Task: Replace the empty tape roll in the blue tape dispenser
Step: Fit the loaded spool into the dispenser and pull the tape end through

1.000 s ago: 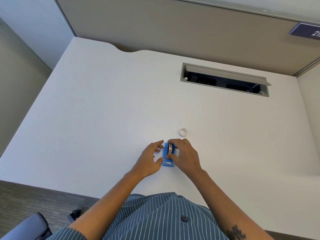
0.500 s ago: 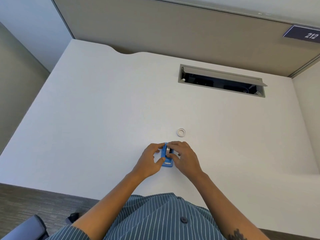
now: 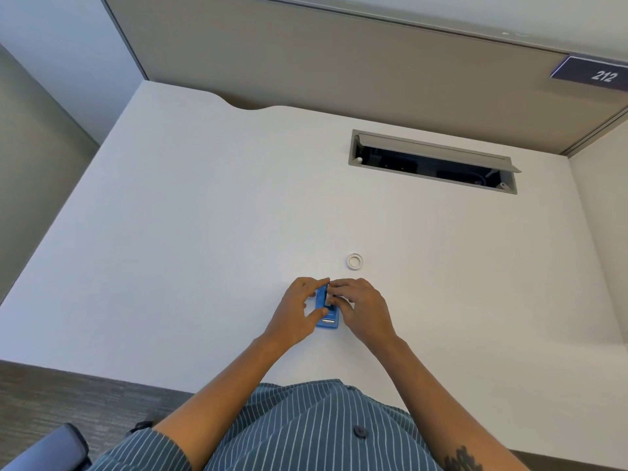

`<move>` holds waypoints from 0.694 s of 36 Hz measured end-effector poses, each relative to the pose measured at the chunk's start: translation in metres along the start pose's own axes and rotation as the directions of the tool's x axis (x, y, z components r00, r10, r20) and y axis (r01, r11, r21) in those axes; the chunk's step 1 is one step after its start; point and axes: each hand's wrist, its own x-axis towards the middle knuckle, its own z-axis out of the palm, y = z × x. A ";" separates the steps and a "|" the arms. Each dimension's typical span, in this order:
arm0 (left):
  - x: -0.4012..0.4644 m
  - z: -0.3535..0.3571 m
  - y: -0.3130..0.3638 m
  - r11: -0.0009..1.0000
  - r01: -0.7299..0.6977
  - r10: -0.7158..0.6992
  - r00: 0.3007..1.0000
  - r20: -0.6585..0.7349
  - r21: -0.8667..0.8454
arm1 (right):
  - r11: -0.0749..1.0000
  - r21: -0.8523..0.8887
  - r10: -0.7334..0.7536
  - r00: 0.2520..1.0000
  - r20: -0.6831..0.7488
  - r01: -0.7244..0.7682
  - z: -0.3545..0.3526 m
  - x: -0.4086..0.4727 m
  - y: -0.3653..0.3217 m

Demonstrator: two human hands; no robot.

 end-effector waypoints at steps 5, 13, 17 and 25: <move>0.005 0.002 0.001 1.000 -0.004 0.004 1.000 0.001 -0.011 | 0.999 -0.039 -0.027 0.999 -0.030 0.026 0.000 -0.001 0.000; 0.011 0.002 0.000 1.000 -0.017 0.017 1.000 -0.014 0.015 | 0.979 -0.141 -0.155 0.986 -0.057 0.146 0.000 -0.002 0.001; 0.013 0.003 -0.001 1.000 -0.019 0.019 1.000 -0.019 0.025 | 0.954 -0.201 -0.239 0.969 -0.057 0.224 0.001 -0.004 0.002; 0.014 0.003 0.000 0.999 -0.025 0.026 0.999 -0.025 0.033 | 0.913 -0.318 -0.268 0.963 0.006 0.256 0.004 -0.004 -0.001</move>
